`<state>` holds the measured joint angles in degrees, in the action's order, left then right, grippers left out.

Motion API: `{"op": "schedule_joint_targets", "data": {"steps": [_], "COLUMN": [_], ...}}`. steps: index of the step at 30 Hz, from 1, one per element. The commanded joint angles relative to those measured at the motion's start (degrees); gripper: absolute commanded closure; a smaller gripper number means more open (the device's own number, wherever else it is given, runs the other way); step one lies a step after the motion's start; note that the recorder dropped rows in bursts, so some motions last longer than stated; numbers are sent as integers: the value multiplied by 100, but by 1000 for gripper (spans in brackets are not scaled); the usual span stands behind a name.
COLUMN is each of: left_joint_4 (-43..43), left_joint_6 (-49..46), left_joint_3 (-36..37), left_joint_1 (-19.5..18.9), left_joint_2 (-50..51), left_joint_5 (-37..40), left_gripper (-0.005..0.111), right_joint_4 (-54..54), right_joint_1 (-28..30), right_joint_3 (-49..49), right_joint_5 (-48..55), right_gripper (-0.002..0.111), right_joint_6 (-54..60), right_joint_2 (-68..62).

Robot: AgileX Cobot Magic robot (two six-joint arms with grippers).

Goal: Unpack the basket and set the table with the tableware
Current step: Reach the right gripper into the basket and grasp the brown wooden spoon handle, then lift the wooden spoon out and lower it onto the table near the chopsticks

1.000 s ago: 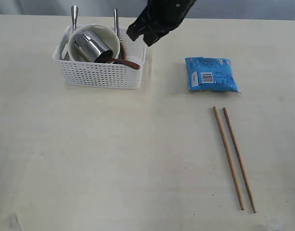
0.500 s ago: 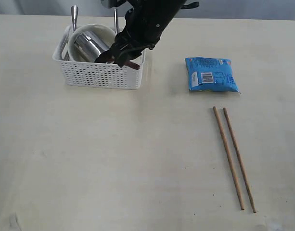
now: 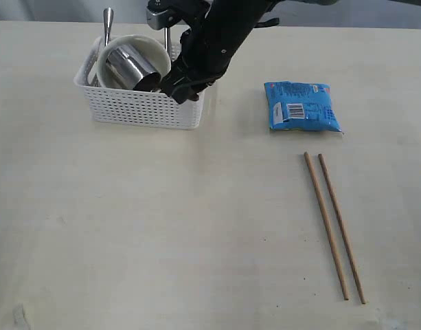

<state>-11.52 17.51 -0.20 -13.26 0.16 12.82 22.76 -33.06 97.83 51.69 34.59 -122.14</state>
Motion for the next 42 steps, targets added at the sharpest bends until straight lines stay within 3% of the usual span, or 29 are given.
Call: {"op": "schedule_joint_targets", "data": {"steps": [1,6,25,36,42], "left_joint_4": [-23,-23,-23,-23,-23], "left_joint_6": [28,28,28,28,28], "left_joint_3": [20,20,20,20,20], "left_joint_1": [-18,-18,-18,-18,-18], "left_joint_2": [-16,-16,-16,-16,-16], "left_joint_5": [-16,-16,-16,-16,-16], "left_gripper": [107,107,107,107,107], "right_joint_4": [6,6,-76,-1175,-2515], "right_joint_1": [18,18,18,18,18], "right_joint_3": [3,3,3,3,3], "right_joint_5": [134,266,1337,1827,1827], "right_gripper": [96,109,109,109,109], "right_joint_6": [57,57,-162,-591,-355], "right_joint_2": [10,21,752,1119,1630]}}
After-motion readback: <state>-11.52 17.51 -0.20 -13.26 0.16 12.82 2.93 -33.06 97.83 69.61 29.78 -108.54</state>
